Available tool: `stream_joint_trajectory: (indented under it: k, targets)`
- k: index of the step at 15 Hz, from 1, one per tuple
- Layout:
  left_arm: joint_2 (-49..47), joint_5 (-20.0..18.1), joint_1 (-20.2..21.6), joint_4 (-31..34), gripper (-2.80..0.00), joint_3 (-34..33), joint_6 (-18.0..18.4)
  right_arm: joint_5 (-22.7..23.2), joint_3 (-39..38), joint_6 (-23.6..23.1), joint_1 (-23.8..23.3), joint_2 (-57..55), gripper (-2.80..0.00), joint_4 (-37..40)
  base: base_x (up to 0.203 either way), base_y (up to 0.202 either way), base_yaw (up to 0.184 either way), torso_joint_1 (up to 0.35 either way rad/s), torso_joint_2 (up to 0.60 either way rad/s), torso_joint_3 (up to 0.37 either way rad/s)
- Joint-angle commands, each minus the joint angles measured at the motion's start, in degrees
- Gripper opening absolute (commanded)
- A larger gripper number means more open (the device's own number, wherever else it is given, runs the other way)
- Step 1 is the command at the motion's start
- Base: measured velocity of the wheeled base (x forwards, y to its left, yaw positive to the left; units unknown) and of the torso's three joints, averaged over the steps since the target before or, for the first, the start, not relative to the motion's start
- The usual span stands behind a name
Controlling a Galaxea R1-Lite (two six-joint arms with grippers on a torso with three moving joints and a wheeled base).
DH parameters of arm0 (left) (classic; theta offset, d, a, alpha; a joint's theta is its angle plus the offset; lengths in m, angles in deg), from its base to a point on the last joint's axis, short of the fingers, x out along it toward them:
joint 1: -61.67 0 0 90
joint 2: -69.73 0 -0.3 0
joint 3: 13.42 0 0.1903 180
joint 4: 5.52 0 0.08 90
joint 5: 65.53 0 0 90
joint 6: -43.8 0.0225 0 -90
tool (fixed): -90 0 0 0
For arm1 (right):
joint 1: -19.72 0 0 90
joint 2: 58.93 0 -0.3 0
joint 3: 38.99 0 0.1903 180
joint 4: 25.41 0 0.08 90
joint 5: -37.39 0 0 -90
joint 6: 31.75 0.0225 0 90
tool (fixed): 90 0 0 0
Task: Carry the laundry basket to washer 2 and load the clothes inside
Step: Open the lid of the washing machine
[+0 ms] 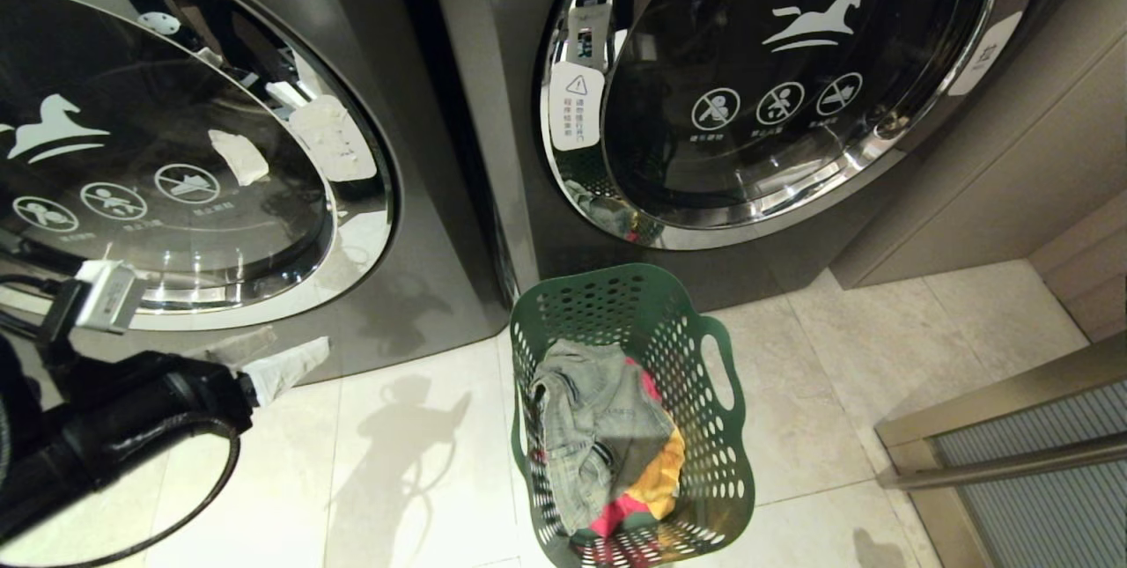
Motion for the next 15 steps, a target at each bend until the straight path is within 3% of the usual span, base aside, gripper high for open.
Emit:
stream_joint_trajectory:
  k: [1,3,7,15]
  targets:
    - [-18.38,-0.37,-0.20,-21.94,0.00,2.11,0.86,0.05,0.00,0.02,0.00,-0.06,-2.80,-0.02,0.000,0.000,0.000,0.000,0.00,0.000]
    - [-22.16,-0.28,-0.59,-29.33,0.00,8.04,1.68,0.05,0.00,0.02,0.00,-0.03,-2.80,-0.02,0.000,0.000,0.000,0.000,0.00,0.000]
    - [-23.68,0.30,-0.25,-30.39,0.00,17.70,3.30,0.05,0.00,0.02,0.00,-0.07,-2.80,-0.02,0.000,0.000,0.000,0.000,0.00,0.000]
    - [-24.93,-0.28,-0.35,-30.41,0.00,22.46,3.78,0.05,0.00,-0.07,0.00,-0.07,-2.80,-0.02,0.000,0.000,0.000,0.000,0.00,0.000]
